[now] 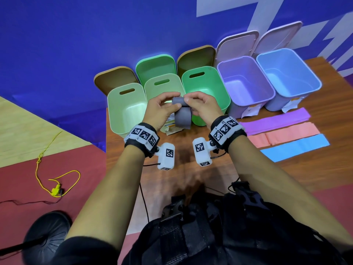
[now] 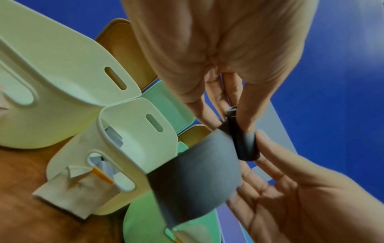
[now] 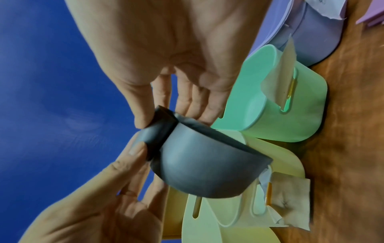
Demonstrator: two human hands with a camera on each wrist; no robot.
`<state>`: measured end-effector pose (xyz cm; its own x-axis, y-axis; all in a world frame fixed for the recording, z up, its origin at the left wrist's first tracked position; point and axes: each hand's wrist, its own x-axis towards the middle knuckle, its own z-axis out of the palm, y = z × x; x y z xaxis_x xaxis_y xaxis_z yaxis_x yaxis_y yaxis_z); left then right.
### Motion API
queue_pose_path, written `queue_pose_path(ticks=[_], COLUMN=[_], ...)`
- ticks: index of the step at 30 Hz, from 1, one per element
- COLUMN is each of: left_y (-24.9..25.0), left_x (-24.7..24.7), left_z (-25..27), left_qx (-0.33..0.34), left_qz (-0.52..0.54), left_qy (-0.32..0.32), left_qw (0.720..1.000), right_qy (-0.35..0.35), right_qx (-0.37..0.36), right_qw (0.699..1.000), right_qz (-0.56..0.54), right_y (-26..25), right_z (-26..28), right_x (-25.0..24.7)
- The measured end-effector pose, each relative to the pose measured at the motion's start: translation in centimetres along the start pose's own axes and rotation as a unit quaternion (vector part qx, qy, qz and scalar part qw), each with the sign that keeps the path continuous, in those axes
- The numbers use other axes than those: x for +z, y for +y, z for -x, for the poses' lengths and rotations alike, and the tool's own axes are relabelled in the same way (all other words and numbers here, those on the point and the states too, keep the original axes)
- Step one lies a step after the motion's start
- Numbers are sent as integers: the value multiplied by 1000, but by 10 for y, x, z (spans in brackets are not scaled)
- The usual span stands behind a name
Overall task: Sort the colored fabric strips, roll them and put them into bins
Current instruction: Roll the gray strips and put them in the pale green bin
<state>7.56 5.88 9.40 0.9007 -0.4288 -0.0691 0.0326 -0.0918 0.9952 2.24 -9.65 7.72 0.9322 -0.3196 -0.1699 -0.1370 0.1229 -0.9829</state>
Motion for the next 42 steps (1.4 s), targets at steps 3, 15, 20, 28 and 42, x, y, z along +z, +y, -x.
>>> queue_pose_path(ticks=[3, 15, 20, 28, 42], left_y=[-4, -7, -5, -7, 0], left_x=[-1, -1, 2, 2, -1], left_z=[-4, -12, -15, -16, -11], left_qx=[-16, -23, -43, -57, -58], left_qz=[11, 41, 54, 34, 47], left_qy=[5, -9, -6, 19, -4], left_qw=[1000, 999, 998, 998, 997], right_qy=[15, 27, 35, 32, 24], right_qx=[-20, -19, -43, -34, -25], right_qw=[1000, 999, 998, 999, 999], right_qz=[15, 9, 31, 2, 8], right_y=[0, -5, -5, -7, -10], right_z=[-1, -7, -8, -8, -8], right_x=[-1, 0, -2, -3, -1])
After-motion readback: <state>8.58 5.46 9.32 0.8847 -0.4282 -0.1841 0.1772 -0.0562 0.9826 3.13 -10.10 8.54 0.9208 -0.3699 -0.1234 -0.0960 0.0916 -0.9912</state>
